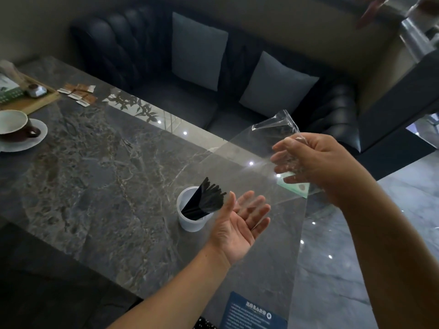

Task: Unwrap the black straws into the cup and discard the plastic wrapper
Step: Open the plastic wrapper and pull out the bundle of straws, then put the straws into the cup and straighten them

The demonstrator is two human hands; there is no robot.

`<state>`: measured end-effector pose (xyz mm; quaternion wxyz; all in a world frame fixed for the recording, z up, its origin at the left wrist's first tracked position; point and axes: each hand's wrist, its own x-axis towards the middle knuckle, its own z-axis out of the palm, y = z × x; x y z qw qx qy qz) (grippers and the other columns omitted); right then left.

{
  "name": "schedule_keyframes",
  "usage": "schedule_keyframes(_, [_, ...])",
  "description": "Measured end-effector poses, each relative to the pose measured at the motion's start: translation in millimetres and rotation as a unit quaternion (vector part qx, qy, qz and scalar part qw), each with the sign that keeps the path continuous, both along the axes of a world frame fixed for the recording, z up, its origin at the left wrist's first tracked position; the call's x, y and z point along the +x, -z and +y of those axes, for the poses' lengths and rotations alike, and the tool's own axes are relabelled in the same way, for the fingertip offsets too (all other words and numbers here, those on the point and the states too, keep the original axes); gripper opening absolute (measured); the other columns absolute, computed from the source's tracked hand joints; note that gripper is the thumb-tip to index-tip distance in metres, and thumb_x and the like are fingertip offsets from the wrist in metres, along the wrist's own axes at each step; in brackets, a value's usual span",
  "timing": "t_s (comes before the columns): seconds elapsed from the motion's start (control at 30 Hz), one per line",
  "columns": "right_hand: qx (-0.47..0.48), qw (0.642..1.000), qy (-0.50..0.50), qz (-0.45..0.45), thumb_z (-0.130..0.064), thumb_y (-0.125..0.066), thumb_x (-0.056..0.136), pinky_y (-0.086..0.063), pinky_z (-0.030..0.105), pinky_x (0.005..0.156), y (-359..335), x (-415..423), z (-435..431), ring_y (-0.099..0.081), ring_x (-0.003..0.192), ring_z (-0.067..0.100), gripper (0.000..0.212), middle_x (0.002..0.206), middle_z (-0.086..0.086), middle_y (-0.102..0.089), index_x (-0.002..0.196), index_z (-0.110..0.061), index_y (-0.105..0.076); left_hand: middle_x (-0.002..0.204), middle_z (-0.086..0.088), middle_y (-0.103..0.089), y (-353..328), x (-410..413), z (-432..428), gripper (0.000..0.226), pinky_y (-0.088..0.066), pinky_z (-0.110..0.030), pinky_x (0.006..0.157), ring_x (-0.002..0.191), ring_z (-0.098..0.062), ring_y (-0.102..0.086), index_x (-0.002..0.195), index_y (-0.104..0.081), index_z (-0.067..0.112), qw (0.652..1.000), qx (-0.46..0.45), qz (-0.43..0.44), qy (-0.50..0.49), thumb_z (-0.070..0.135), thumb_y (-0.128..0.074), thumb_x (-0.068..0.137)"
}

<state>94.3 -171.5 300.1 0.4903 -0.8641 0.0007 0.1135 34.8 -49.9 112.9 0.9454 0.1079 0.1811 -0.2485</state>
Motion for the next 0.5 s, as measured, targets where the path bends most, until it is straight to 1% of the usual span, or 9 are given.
schedule_keyframes(0.1, [0.049, 0.998, 0.025, -0.018, -0.027, -0.049, 0.102, -0.061, 0.030, 0.063, -5.7, -11.6, -21.9, -0.075, 0.079, 0.022, 0.026, 0.094, 0.012, -0.076, 0.097, -0.013, -0.070, 0.122, -0.014, -0.069, -14.8, -0.2, -5.4, 0.080, -0.060, -0.040, 0.078, 0.101, -0.030, -0.071, 0.129, -0.057, 0.011, 1.000, -0.003, -0.022, -0.008, 0.039, -0.088, 0.061])
schedule_keyframes(0.13, [0.067, 0.997, 0.037, -0.024, -0.027, -0.050, 0.102, -0.062, 0.030, 0.062, -6.4, -16.7, -30.1, -0.075, 0.079, 0.022, 0.026, 0.093, 0.011, -0.076, 0.097, -0.013, -0.071, 0.123, -0.015, -0.069, -19.6, 0.1, -6.9, 0.080, -0.060, -0.040, 0.079, 0.103, -0.030, -0.071, 0.130, -0.056, 0.012, 0.999, -0.004, -0.032, -0.009, 0.038, -0.088, 0.061])
schedule_keyframes(0.27, [0.137, 0.985, 0.090, -0.056, -0.026, -0.053, 0.101, -0.060, 0.028, 0.059, -4.9, -41.5, -60.3, -0.075, 0.076, 0.021, 0.027, 0.087, 0.008, -0.077, 0.090, -0.016, -0.075, 0.125, -0.015, -0.066, -39.7, -1.1, -13.2, 0.066, -0.059, -0.040, 0.085, 0.113, -0.031, -0.066, 0.132, -0.053, 0.013, 0.998, 0.007, -0.067, 0.020, 0.036, -0.076, 0.075])
schedule_keyframes(0.3, [0.154, 0.980, 0.104, -0.066, -0.025, -0.053, 0.100, -0.060, 0.028, 0.059, -4.7, -48.3, -67.1, -0.075, 0.075, 0.021, 0.027, 0.088, 0.009, -0.077, 0.088, -0.017, -0.076, 0.125, -0.015, -0.067, -44.4, -2.3, -16.1, 0.064, -0.059, -0.040, 0.085, 0.111, -0.030, -0.067, 0.130, -0.055, 0.012, 0.997, 0.013, -0.073, 0.030, 0.034, -0.078, 0.074])
schedule_keyframes(0.4, [0.193, 0.965, 0.140, -0.106, -0.022, -0.051, 0.101, -0.061, 0.029, 0.059, -1.8, -68.8, -86.1, -0.075, 0.076, 0.022, 0.029, 0.092, 0.009, -0.077, 0.088, -0.022, -0.077, 0.116, -0.012, -0.070, -54.0, -8.1, -26.8, 0.071, -0.060, -0.039, 0.079, 0.100, -0.027, -0.071, 0.120, -0.066, 0.011, 0.994, 0.036, -0.085, 0.050, 0.027, -0.092, 0.056])
schedule_keyframes(0.43, [0.207, 0.959, 0.151, -0.117, -0.022, -0.050, 0.101, -0.061, 0.030, 0.060, 0.8, -75.6, -91.6, -0.075, 0.077, 0.022, 0.030, 0.093, 0.010, -0.077, 0.089, -0.021, -0.077, 0.112, -0.012, -0.071, -56.2, -9.5, -29.9, 0.071, -0.060, -0.039, 0.077, 0.097, -0.027, -0.071, 0.119, -0.067, 0.011, 0.994, 0.048, -0.086, 0.053, 0.025, -0.093, 0.054])
schedule_keyframes(0.5, [0.239, 0.946, 0.175, -0.129, -0.022, -0.050, 0.100, -0.061, 0.031, 0.062, 9.3, -88.9, -99.4, -0.074, 0.080, 0.023, 0.030, 0.095, 0.012, -0.076, 0.089, -0.019, -0.077, 0.105, -0.009, -0.073, -59.9, -10.3, -33.4, 0.062, -0.059, -0.038, 0.075, 0.093, -0.025, -0.072, 0.118, -0.068, 0.013, 0.991, 0.079, -0.088, 0.055, 0.025, -0.089, 0.060])
